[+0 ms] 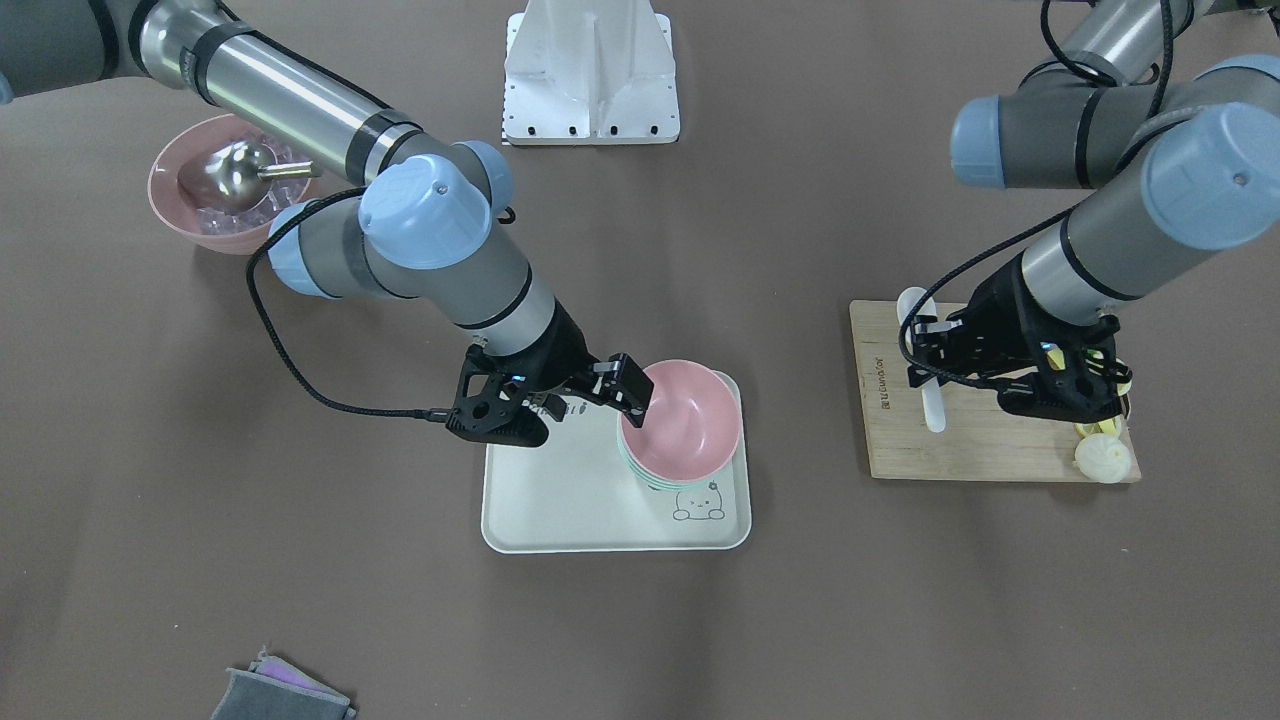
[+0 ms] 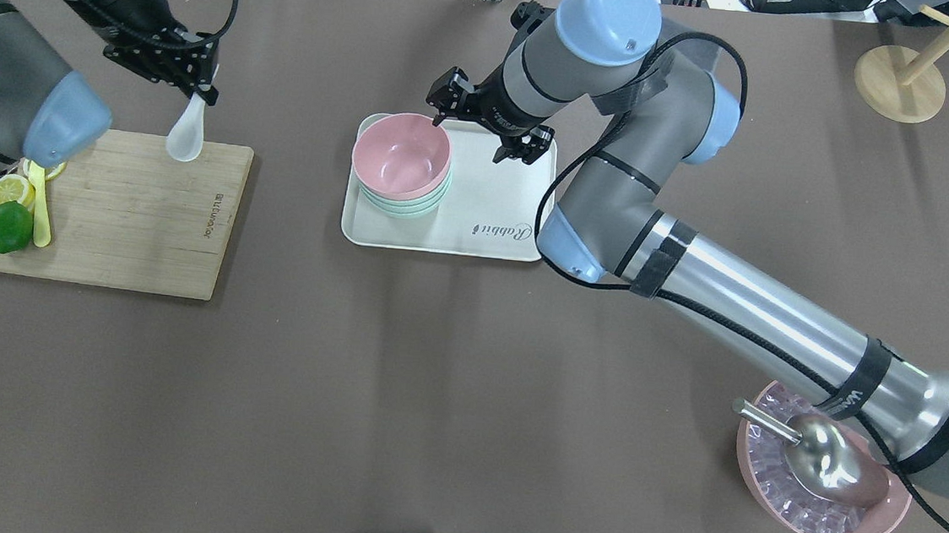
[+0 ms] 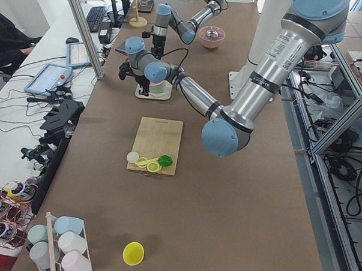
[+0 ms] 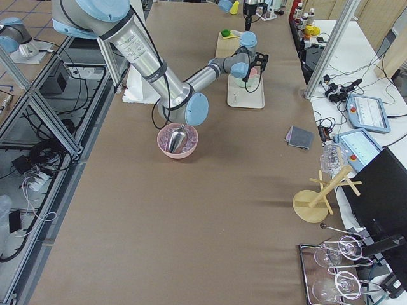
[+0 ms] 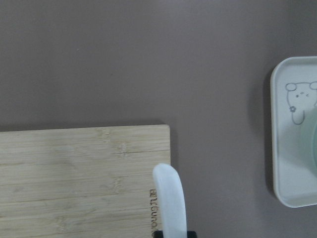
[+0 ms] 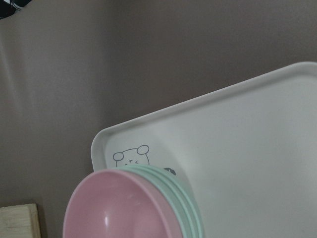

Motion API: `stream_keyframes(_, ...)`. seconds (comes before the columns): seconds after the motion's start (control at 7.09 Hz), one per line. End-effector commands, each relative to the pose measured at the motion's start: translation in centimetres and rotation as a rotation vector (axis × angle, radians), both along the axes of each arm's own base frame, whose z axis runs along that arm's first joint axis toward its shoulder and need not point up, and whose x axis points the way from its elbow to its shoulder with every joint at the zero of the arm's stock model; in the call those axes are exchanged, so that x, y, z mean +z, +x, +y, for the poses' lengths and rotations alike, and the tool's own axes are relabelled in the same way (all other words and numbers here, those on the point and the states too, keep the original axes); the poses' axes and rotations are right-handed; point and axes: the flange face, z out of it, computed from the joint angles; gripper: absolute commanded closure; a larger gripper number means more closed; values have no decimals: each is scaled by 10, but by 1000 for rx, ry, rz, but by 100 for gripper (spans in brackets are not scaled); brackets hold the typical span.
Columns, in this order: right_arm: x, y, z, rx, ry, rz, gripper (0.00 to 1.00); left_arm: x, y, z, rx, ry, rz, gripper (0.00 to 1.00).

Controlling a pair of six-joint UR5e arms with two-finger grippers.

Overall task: Stack pink bowl on green and place spoon
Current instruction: 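Open the right gripper and lift away while the left carries the spoon over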

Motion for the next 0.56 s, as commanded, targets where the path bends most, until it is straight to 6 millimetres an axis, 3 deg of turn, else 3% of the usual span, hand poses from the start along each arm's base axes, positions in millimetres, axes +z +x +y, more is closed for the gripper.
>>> stream_keyframes(0.0, 51, 77, -22, -92, 73, 7, 0, -52, 59, -19, -75, 4, 164, 100)
stream_keyframes(0.14, 89, 115, -25, -108, 103, 26, 0, -61, 95, -12, -85, 34, 215, 100)
stream_keyframes(0.28, 112, 143, -33, -130, 117, 30, 0, -70, 132, 2, -135, 95, 193, 100)
stream_keyframes(0.42, 120, 154, -37, -138, 154, 41, 0, -79, 160, 13, -178, 146, 174, 100)
